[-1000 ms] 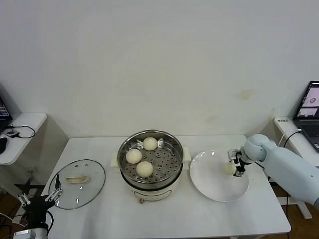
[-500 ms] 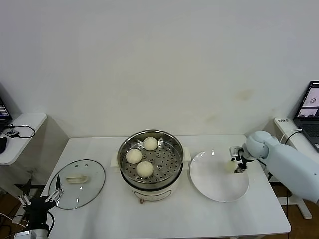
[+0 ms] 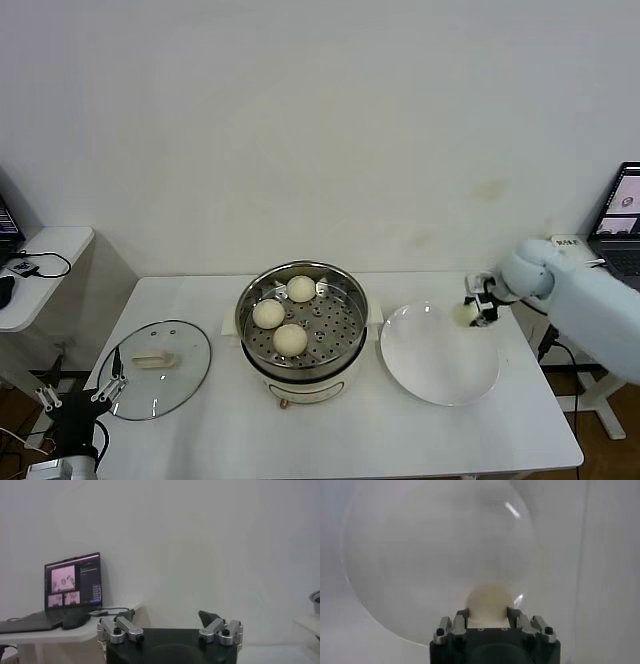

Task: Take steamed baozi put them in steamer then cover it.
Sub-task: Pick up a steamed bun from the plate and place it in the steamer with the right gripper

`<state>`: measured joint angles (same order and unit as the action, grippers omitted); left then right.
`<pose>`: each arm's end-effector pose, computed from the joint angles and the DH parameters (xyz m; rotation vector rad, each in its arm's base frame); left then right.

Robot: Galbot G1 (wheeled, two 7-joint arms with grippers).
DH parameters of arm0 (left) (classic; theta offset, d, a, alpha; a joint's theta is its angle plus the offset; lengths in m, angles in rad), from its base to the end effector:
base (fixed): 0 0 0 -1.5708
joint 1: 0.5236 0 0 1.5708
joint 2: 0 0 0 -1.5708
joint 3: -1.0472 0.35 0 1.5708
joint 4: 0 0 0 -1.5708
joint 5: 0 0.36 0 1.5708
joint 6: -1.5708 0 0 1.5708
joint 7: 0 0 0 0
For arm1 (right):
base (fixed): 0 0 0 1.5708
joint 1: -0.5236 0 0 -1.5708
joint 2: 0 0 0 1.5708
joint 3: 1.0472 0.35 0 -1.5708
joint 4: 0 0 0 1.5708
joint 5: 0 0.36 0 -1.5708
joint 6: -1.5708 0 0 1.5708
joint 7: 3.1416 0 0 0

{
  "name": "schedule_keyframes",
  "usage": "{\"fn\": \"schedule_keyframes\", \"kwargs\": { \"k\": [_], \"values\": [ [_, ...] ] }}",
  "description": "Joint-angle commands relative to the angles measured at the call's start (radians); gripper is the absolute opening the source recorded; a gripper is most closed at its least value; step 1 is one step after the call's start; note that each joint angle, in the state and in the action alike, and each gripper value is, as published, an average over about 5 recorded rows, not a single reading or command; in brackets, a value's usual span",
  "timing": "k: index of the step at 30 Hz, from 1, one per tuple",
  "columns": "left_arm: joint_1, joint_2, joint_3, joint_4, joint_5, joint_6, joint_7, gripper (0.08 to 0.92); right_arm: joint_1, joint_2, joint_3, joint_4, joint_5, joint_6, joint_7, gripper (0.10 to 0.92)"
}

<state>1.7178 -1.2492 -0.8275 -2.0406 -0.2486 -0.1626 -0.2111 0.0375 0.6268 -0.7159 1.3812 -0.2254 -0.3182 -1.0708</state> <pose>0.1486 0.1502 -0.3056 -0.4525 3.0493 0.2892 0.5098 -0.1423 -0.1393 1.0810 -1.4480 1.5423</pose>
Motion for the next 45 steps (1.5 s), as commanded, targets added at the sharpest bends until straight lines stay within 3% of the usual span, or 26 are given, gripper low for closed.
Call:
{"fn": "schedule_keyframes", "kwargs": {
  "k": [1,9,18,29,45],
  "values": [
    [-0.008,0.003,0.006,0.004,-0.001,0.002,0.000,0.823,0.449,-0.008,-0.245,0.214,0.235,-0.066,0.000,0.517],
    [-0.012,0.005,0.010,-0.002,-0.001,0.005,0.000,0.823,0.656,0.155,-0.391,0.257,0.506,-0.201,0.072,0.524],
    [-0.012,-0.001,0.006,-0.007,0.000,0.004,0.000,0.823,0.584,0.308,-0.463,0.273,0.719,-0.348,0.224,0.534],
    [-0.011,-0.002,-0.007,-0.010,-0.001,0.002,-0.001,0.823,0.431,0.431,-0.493,0.182,0.702,-0.409,0.341,0.535],
    [-0.017,-0.005,-0.005,-0.004,-0.001,0.000,0.000,0.823,0.345,0.510,-0.488,0.061,0.592,-0.408,0.350,0.541]
  ]
}}
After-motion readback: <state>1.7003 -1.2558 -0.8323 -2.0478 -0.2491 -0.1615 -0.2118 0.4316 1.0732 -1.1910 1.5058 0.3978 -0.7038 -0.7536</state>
